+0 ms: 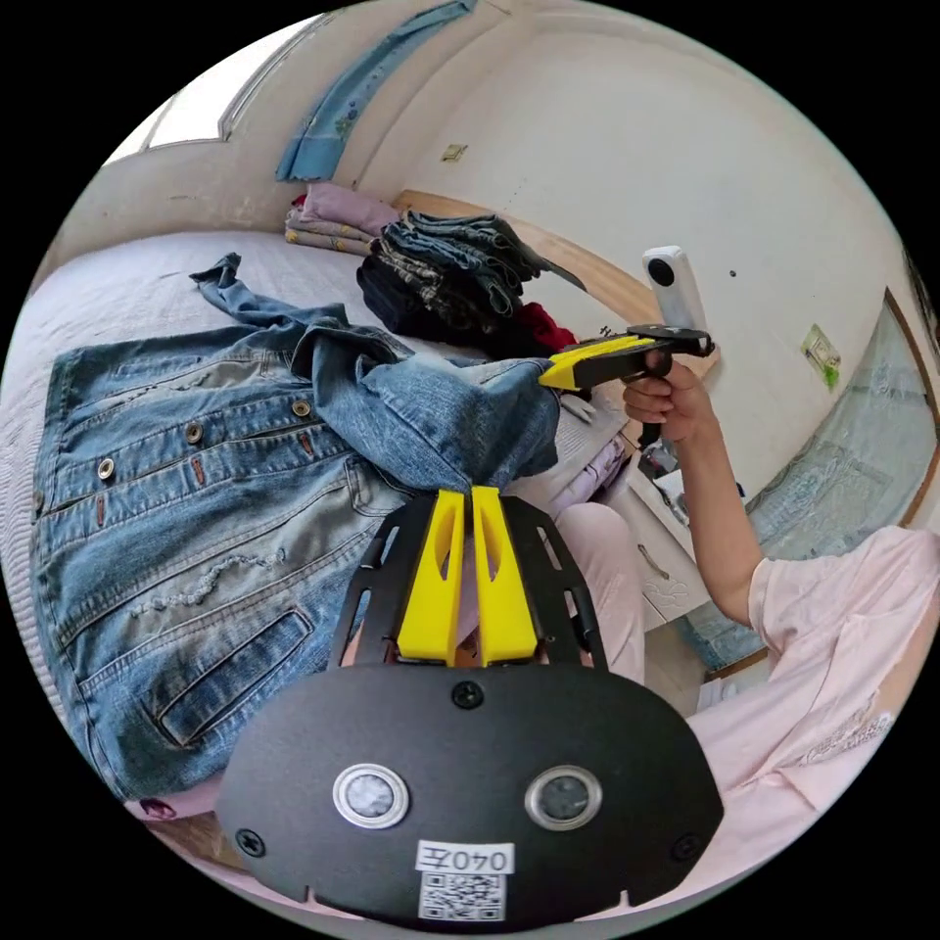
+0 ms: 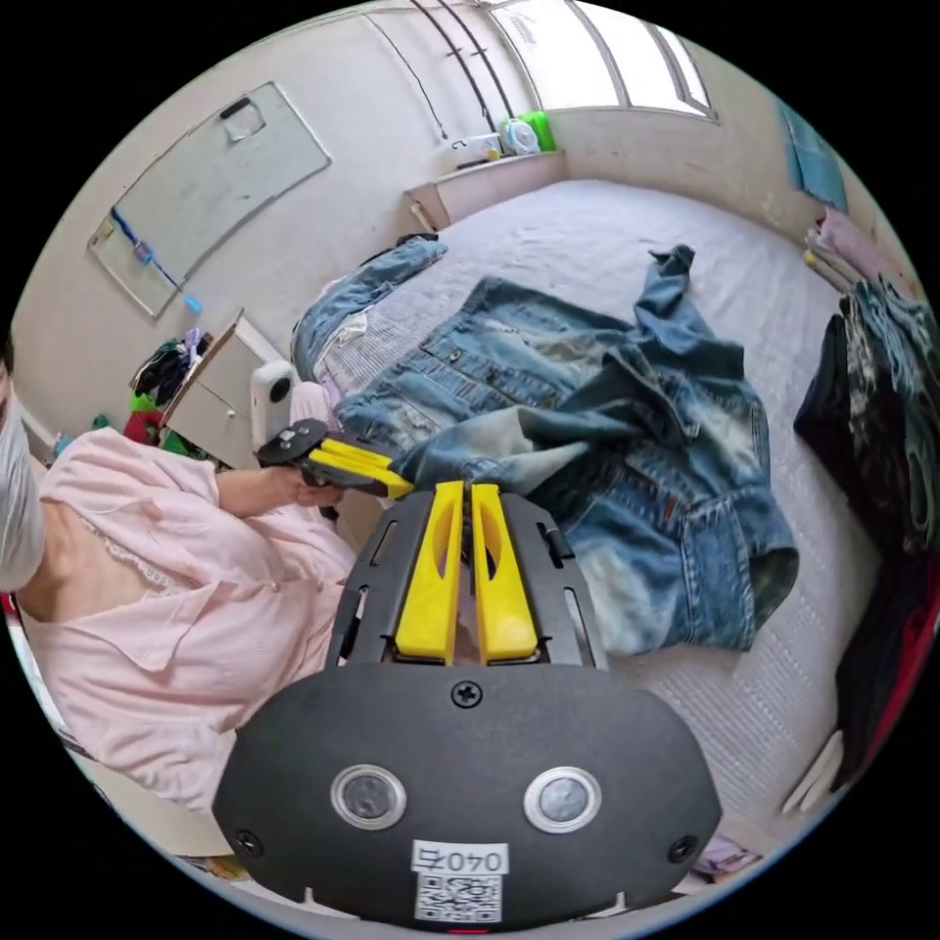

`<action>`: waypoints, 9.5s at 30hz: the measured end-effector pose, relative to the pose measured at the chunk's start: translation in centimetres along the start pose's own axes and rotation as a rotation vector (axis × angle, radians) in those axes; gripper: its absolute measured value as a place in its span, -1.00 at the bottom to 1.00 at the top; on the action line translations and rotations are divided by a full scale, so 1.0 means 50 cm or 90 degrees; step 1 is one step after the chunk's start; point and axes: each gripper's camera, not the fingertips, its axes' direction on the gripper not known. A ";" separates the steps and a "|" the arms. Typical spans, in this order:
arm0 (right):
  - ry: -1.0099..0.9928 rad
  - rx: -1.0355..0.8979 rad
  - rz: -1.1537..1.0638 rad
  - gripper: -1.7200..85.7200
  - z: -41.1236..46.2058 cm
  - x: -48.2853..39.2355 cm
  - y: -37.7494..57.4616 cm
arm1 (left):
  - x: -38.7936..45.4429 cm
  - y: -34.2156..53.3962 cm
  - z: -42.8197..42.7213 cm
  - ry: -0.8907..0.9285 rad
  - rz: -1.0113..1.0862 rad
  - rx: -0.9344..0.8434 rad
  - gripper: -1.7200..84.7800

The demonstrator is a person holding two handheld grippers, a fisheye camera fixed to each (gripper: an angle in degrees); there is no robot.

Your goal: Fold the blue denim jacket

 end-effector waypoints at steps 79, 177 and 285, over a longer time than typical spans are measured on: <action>-0.071 -0.098 0.156 -0.98 0.337 0.350 0.154 | 0.478 -0.209 0.328 -0.341 0.726 -0.395 -0.70; 0.230 -0.139 0.065 -0.84 0.254 -0.105 0.124 | 0.291 0.068 0.249 -0.265 0.323 -0.395 -0.98; -0.065 -0.153 0.255 -0.98 0.311 0.358 -0.094 | -0.474 -0.479 -0.278 -0.215 0.081 -0.184 -0.75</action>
